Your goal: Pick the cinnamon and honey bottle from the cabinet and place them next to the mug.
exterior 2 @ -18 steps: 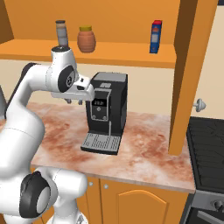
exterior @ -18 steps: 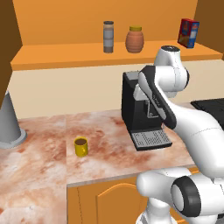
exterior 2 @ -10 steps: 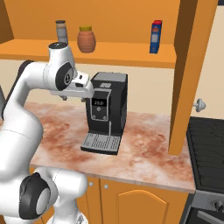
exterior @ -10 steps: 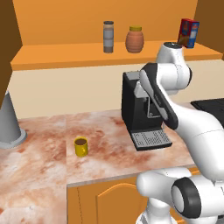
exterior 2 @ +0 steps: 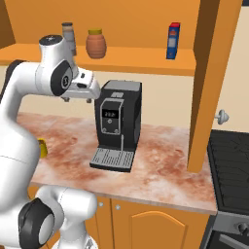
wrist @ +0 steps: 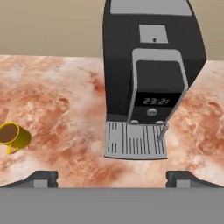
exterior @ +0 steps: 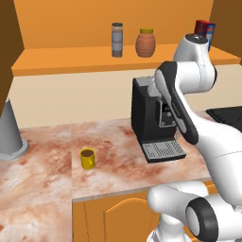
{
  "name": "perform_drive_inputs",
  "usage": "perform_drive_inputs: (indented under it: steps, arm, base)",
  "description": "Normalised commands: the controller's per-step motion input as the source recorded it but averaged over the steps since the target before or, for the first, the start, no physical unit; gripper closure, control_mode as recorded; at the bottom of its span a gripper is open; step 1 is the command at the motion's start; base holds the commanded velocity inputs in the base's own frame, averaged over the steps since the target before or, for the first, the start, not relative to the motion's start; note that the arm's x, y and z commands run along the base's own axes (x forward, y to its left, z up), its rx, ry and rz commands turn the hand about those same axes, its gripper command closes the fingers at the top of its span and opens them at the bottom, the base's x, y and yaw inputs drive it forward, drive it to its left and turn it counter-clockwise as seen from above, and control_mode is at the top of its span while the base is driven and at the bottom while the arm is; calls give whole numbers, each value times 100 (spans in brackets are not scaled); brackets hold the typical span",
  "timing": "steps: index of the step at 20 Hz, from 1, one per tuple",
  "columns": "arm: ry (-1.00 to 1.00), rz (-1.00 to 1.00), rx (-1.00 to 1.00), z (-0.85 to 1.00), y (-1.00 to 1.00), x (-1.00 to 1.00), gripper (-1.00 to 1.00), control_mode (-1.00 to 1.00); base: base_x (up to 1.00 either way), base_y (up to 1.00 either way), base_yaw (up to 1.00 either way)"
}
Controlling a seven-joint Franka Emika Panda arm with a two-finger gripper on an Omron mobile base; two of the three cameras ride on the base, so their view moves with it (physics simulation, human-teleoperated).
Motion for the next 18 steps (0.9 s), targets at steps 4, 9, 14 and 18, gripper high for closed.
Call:
perform_drive_inputs:
  steps: [4,9,14,18]
  arm:
    - [-9,0,-1,45,7,-5,-100,-100]
    - [-7,0,-1,48,6,-5,-100,-100]
    - [-7,0,-1,50,1,-3,-100,-100]
    - [-25,4,-1,47,3,0,-100,-100]
  base:
    - [0,0,0]
    - [0,0,0]
    - [0,0,0]
    - [0,0,0]
